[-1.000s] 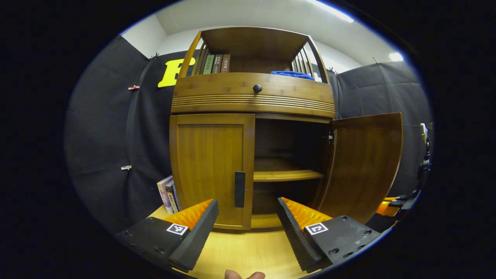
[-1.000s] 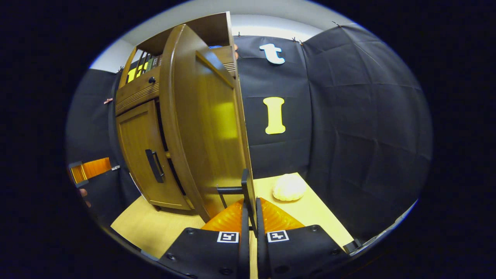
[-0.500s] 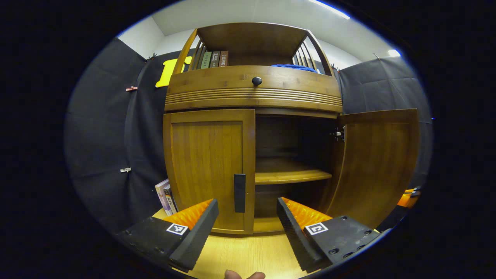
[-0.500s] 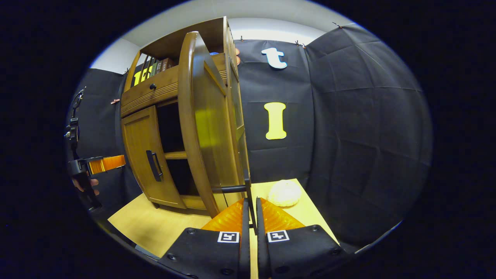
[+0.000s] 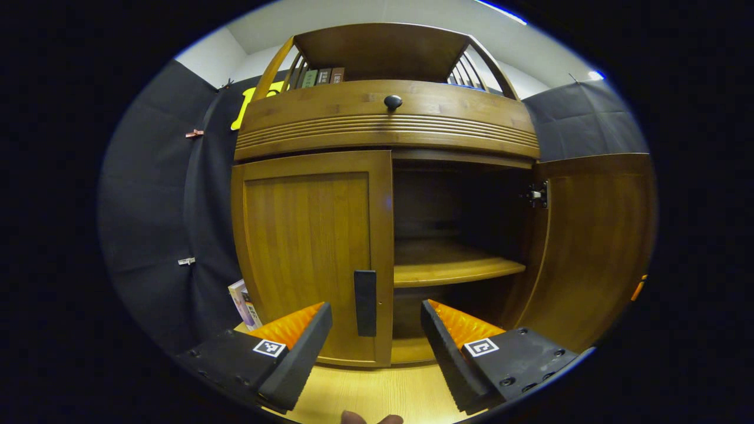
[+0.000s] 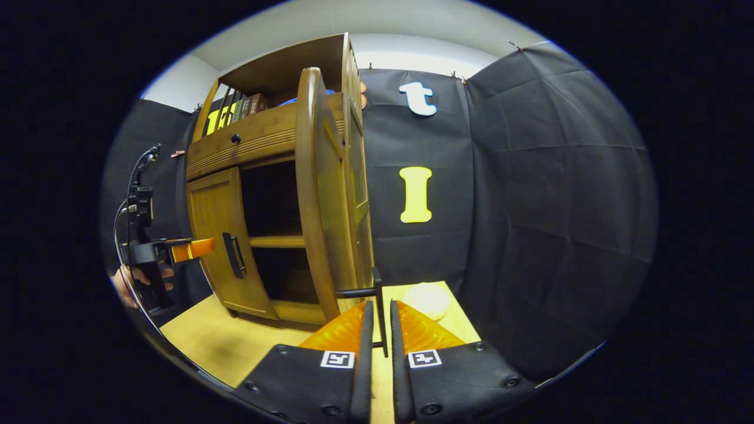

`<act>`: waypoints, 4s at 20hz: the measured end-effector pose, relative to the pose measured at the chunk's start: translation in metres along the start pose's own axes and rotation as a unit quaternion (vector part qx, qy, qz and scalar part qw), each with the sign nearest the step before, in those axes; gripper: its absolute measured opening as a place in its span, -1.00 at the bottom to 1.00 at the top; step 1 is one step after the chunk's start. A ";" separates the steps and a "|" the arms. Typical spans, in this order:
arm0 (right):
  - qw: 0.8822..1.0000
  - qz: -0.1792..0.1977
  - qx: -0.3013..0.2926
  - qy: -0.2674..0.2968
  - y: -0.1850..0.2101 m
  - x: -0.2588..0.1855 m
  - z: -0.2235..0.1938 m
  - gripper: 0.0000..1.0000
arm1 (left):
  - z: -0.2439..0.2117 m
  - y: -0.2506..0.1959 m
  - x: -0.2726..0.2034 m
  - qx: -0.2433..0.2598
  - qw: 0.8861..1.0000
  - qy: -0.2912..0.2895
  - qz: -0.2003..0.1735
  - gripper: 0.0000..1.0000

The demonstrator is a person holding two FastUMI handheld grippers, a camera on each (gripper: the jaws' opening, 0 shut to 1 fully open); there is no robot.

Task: Open the right door of the double-door shoe cabinet with the right hand, and open the left door with the left hand.

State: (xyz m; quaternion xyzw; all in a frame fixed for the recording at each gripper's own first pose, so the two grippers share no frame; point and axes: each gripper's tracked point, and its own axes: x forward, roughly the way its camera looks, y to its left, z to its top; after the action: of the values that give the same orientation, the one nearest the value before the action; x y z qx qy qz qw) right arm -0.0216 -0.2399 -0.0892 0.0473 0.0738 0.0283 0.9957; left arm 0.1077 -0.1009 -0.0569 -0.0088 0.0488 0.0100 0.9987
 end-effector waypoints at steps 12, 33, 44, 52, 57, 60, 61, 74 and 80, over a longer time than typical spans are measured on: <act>0.989 -0.137 0.041 -0.039 -0.089 -0.028 0.014 0.95 | -0.032 0.011 0.094 0.005 1.000 0.018 0.019 0.82; 0.989 -0.138 -0.005 -0.052 -0.061 -0.045 0.022 0.95 | -0.050 0.025 0.060 0.007 0.999 0.031 0.000 -0.32; 0.996 -0.082 -0.010 -0.044 0.007 -0.033 0.006 0.96 | -0.059 0.064 -0.016 0.016 0.999 0.033 -0.005 -0.34; 0.998 -0.050 -0.011 -0.035 0.049 -0.023 -0.004 0.96 | -0.067 0.100 -0.053 0.015 0.999 0.036 0.010 -0.41; 0.998 -0.056 -0.017 -0.038 0.067 -0.017 -0.006 1.00 | -0.069 0.127 -0.073 0.011 0.999 0.035 0.023 -0.48; 0.996 -0.075 -0.017 -0.043 0.064 -0.017 -0.006 0.99 | -0.070 0.144 -0.082 0.016 0.999 0.034 0.025 -0.53; 0.995 -0.082 -0.014 -0.048 0.062 -0.019 -0.005 0.99 | -0.070 0.149 -0.085 0.018 0.999 0.032 0.025 -0.53; 0.998 -0.022 -0.038 -0.054 0.138 -0.040 -0.007 0.97 | -0.077 0.198 -0.110 0.008 0.999 0.026 0.033 -0.66; 0.997 0.000 -0.052 -0.053 0.161 -0.038 -0.007 0.96 | -0.078 0.239 -0.116 -0.020 0.998 0.026 0.057 -0.77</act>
State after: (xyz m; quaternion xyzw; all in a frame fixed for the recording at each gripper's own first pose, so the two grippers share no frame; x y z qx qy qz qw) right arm -0.0680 -0.0816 -0.0750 -0.0029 0.0189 0.0292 0.9994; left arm -0.0200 0.1344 -0.1270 -0.0264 0.0748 0.0673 0.9946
